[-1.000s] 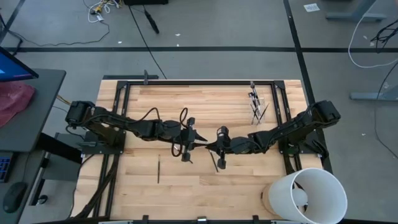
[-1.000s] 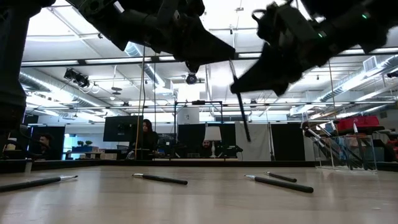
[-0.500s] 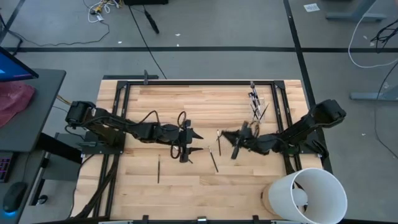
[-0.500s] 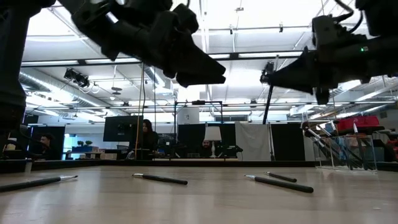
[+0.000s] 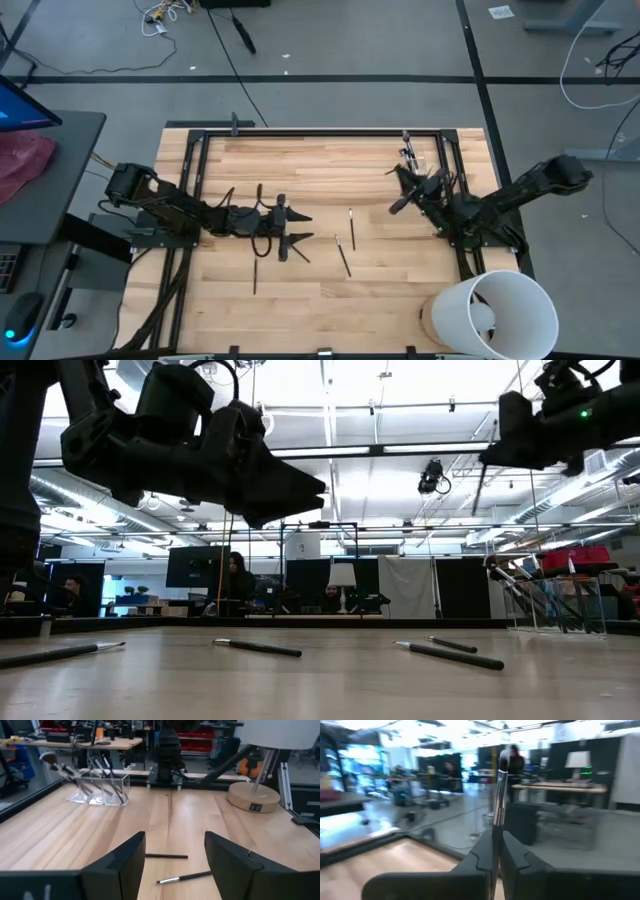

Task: Put items in baskets/containers
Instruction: Put the eyeshadow brush into the transparent organizer

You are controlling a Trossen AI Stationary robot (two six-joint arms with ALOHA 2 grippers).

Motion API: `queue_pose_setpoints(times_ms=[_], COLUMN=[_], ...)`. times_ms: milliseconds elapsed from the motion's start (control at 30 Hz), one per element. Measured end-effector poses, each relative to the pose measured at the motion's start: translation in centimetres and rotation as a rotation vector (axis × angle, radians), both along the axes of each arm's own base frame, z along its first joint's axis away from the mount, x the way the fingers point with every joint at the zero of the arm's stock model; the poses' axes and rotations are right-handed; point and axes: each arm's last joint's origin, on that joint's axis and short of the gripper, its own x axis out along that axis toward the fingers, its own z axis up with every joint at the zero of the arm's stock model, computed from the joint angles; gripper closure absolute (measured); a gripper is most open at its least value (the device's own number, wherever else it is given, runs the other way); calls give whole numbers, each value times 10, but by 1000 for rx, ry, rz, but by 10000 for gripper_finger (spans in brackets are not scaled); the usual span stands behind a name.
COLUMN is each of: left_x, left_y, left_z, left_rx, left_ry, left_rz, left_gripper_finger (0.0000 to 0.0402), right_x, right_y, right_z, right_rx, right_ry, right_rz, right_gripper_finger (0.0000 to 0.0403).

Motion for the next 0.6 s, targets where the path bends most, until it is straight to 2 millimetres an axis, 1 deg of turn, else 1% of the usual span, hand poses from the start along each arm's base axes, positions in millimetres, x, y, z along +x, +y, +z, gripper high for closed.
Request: queue_pose_setpoints(times_ms=[167, 267, 333, 400, 500, 533, 600], left_x=[-1, -1, -1, -1, -1, -1, 0], left_y=[0, 0, 0, 0, 0, 0, 1], left_z=[0, 0, 0, 0, 0, 0, 0], left_rx=[-14, -15, -15, -15, -15, -15, -16], left_ry=[-5, -8, -9, -8, -9, -10, -11], left_rz=[5, 4, 5, 5, 5, 6, 7], left_gripper_finger=[195, 195, 195, 195, 195, 195, 195], right_x=[-21, -31, -36, -38, -36, -35, -34], right_y=[-13, -19, -22, -24, -28, -30, -36], right_z=[16, 20, 20, 16, 8, 6, 4], right_rx=[-10, -3, 14, 41, 128, 164, 217], right_ry=[24, 16, 5, -7, -8, 10, 78], right_rz=[-118, -138, -133, -83, 56, 92, 100], right_gripper_finger=[396, 396, 396, 396, 396, 396, 396])
